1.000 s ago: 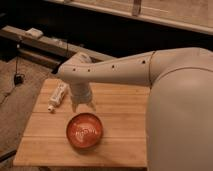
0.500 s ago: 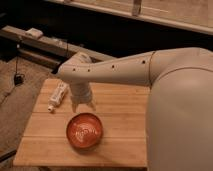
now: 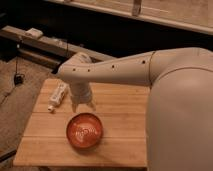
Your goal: Place the bottle in the ceramic bowl
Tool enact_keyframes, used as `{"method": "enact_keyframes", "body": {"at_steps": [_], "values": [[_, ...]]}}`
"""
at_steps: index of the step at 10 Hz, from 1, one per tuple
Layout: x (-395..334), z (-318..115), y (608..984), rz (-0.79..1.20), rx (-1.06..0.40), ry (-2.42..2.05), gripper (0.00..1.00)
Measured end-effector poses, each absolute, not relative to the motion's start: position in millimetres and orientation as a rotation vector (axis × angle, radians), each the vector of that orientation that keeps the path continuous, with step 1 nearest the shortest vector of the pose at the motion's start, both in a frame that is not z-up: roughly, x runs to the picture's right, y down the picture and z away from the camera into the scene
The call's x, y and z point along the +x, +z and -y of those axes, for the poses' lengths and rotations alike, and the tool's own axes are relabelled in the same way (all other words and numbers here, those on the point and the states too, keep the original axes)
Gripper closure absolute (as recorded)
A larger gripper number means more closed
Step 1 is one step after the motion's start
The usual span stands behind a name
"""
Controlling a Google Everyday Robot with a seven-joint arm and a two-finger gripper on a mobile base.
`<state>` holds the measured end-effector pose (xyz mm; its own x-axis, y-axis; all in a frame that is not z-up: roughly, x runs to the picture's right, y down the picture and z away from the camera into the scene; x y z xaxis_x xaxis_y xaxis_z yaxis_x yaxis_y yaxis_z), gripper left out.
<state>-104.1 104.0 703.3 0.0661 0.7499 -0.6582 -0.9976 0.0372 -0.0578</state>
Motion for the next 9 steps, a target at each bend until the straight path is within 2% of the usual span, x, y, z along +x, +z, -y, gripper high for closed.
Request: {"method": "enact_keyframes", "body": {"at_steps": [5, 9], "values": [[-112, -97, 698, -0.499, -0.577, 1.426, 0.35], [-185, -64, 695, -0.402, -0.562, 1.343, 0.35]]}}
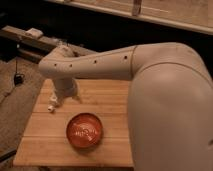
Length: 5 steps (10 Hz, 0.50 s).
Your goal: Place the bottle in the ceramic bowl
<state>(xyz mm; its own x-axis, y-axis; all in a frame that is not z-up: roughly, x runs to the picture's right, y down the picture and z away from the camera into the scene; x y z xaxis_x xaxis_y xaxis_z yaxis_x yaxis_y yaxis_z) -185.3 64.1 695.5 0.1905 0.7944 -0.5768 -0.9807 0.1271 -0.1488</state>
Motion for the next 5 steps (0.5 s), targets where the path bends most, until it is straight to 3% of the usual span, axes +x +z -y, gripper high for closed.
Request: {"method": "enact_keyframes", "body": {"at_steps": [5], "values": [[-283, -19, 716, -0.325, -0.570, 1.240, 0.35]]}}
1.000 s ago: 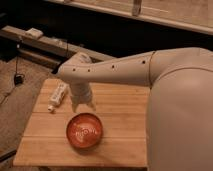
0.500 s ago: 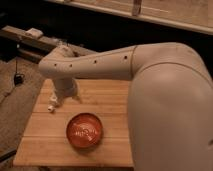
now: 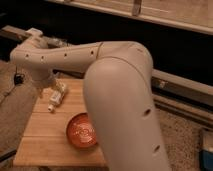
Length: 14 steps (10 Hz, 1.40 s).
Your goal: Place the bottle in the ceramic bowl
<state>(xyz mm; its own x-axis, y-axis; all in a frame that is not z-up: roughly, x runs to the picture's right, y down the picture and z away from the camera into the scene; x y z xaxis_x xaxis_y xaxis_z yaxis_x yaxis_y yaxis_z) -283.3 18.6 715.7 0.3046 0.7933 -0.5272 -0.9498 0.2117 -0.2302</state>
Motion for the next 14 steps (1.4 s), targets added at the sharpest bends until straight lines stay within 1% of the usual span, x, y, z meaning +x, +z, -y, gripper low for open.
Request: {"method": "enact_keyframes", "body": {"at_steps": [3, 4, 6, 8, 11, 14], "values": [[-318, 12, 746, -0.333, -0.595, 1.220, 0.35], [-322, 15, 754, -0.342, -0.597, 1.216, 0.35], [-333, 14, 773, -0.362, -0.603, 1.210, 0.35], [-339, 2, 792, -0.388, -0.606, 1.203, 0.35], [-344, -13, 810, -0.428, -0.605, 1.197, 0.35], [-343, -15, 825, -0.453, -0.608, 1.214, 0.35]]}}
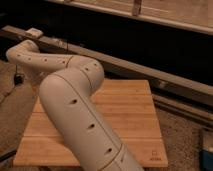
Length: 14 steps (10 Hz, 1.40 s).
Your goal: Place the bottle in the ceramic bowl
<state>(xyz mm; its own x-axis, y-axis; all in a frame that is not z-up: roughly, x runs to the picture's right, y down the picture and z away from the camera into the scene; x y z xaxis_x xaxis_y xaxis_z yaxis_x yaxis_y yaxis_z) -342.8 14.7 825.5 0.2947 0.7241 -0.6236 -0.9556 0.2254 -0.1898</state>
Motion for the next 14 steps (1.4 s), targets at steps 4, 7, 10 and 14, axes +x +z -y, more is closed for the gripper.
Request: {"method": "enact_keyframes", "body": {"at_steps": [4, 7, 10, 14], "values": [[-336, -10, 857, -0.472, -0.641, 1.257, 0.35], [-336, -17, 880, -0.491, -0.670, 1.278, 0.35], [-344, -25, 895, -0.503, -0.688, 1.283, 0.35], [-333, -11, 904, -0.494, -0.690, 1.332, 0.35]]}}
